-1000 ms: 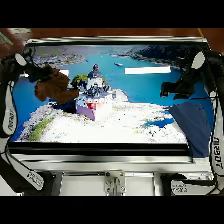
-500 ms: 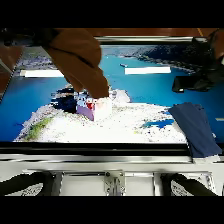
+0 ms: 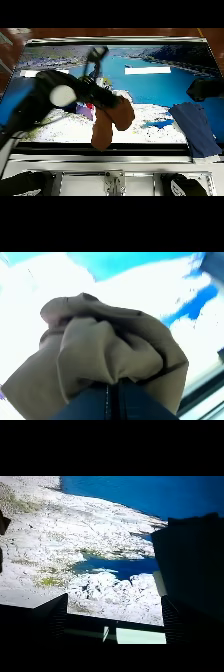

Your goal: Fold the shirts.

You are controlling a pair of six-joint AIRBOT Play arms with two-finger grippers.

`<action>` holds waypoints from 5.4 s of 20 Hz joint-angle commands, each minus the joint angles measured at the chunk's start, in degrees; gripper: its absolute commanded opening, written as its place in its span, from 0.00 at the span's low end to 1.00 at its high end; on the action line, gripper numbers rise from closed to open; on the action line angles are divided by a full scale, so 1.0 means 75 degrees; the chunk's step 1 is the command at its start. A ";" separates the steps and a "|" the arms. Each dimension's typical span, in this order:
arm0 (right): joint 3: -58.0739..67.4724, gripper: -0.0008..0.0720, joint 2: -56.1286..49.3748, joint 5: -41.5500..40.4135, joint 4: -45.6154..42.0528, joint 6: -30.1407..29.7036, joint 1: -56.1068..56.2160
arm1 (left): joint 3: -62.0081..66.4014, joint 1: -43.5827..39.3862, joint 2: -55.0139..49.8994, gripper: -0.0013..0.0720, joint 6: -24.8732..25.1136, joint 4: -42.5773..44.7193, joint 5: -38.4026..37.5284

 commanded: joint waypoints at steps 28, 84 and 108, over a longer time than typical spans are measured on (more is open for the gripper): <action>-0.2439 0.97 -0.4832 -0.2104 0.3774 -0.1431 0.0003 | -0.7787 0.1376 0.0968 0.90 0.0580 -0.6175 0.3614; 0.0941 0.12 -0.4928 -0.7615 0.4978 -0.0912 0.1172 | -0.6324 0.3232 0.4774 0.07 -0.0568 -0.2189 0.1376; -0.8539 0.96 0.0169 -0.4004 0.4054 0.3488 0.2349 | -0.4634 0.4686 0.4409 0.07 0.2812 -0.2296 0.2428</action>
